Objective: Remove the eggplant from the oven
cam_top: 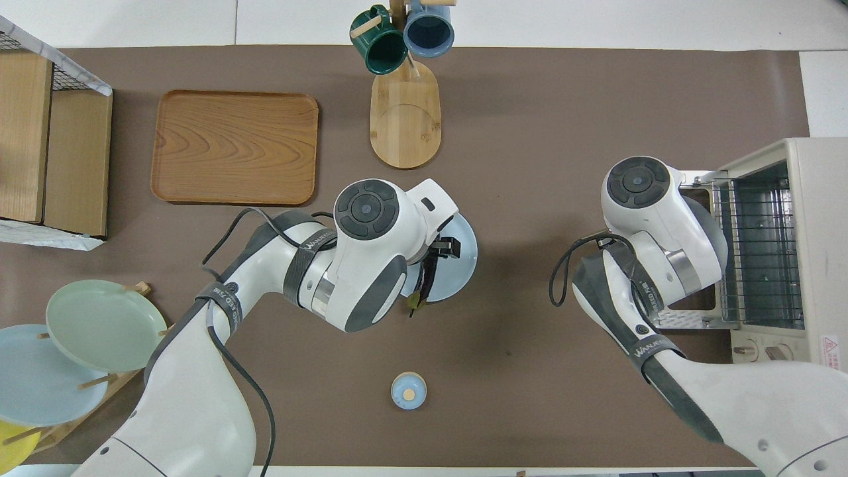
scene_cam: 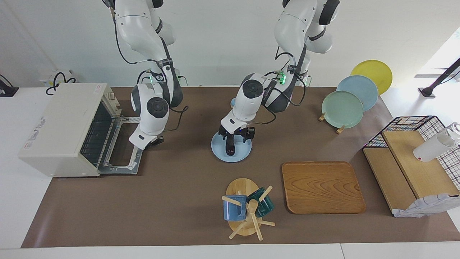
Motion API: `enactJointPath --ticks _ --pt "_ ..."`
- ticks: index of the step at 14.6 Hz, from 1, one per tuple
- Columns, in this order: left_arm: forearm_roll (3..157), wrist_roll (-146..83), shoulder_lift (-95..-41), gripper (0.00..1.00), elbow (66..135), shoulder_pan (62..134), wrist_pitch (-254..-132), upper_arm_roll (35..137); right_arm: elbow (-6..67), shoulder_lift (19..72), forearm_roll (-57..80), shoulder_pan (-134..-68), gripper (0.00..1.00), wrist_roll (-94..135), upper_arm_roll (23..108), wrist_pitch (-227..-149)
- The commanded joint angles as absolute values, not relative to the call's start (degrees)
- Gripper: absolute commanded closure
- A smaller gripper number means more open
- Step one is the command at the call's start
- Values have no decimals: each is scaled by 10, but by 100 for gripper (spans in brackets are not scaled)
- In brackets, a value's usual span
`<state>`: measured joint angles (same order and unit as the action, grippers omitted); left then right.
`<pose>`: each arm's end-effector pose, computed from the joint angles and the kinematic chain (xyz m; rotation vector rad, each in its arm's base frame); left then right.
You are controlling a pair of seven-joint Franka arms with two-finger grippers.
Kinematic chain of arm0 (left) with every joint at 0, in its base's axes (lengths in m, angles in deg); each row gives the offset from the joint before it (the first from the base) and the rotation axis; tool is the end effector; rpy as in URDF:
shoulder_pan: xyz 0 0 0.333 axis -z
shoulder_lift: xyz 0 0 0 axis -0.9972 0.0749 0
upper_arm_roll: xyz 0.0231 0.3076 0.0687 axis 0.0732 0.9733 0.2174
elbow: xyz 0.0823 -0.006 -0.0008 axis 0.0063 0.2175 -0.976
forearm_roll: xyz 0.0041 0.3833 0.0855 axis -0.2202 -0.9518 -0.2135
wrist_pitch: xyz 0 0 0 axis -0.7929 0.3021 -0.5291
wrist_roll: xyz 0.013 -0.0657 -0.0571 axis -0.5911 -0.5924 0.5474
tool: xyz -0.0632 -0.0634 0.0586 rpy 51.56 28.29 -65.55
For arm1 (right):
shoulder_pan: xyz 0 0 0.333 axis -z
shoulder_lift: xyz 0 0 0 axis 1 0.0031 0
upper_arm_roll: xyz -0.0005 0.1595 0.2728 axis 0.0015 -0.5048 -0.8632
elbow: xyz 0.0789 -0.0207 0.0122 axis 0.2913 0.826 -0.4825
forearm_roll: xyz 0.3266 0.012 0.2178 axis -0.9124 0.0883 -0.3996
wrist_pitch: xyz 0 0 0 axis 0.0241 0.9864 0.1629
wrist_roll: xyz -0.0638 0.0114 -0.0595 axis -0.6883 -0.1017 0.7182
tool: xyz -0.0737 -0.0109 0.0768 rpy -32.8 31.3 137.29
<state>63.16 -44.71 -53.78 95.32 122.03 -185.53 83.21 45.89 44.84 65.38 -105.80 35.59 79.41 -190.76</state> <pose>0.4813 -0.4391 0.3210 2.9718 -0.2132 -0.0656 0.5564 0.0744 0.2970 2.7196 0.3880 -0.2335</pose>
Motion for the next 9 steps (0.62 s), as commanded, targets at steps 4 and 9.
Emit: enactJointPath --ticks 4,9 --pt "637 -466 -532 0 968 1241 -1878 842 425 384 680 -1025 100 268 791 -1828" --pt "637 -468 -533 57 968 1239 -1878 842 410 324 651 -963 100 180 790 -1785"
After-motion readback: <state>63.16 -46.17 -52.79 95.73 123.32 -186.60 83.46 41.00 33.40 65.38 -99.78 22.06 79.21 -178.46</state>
